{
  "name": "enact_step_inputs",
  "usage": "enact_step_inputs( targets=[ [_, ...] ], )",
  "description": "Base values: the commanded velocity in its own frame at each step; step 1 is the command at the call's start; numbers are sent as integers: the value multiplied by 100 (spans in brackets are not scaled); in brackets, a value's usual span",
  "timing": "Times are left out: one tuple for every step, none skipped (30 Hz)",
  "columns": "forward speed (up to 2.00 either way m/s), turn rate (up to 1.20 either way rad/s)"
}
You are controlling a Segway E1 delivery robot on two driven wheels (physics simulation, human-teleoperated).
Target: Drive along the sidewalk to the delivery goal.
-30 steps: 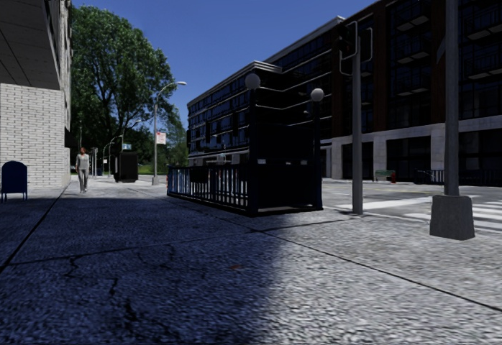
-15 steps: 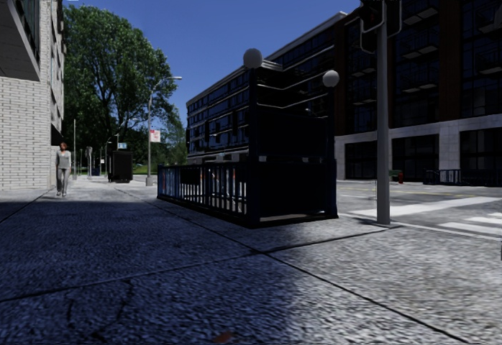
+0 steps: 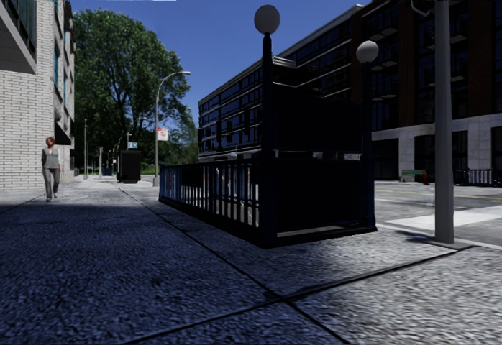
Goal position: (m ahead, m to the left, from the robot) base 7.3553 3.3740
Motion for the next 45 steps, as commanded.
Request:
enact_step_inputs(
  targets=[
    [200,38],
    [200,38],
    [200,38],
    [200,38],
    [200,38],
    [200,38],
    [200,38],
    [200,38],
    [200,38],
    [200,38],
    [200,38],
    [200,38],
    [200,38],
    [200,38],
    [200,38],
    [200,38],
    [200,40],
    [200,44],
    [200,45],
    [200,45],
    [200,46],
    [200,48],
    [200,51],
    [200,52],
    [200,52],
    [200,52],
    [200,52],
    [200,52],
    [200,52],
    [200,52],
    [200,52],
    [200,52],
    [200,52],
    [200,52],
    [200,50],
    [200,50],
    [200,49],
    [200,48],
    [200,46],
    [200,46],
    [200,46],
    [200,46],
    [200,46],
    [200,0],
    [200,0]
  ],
)
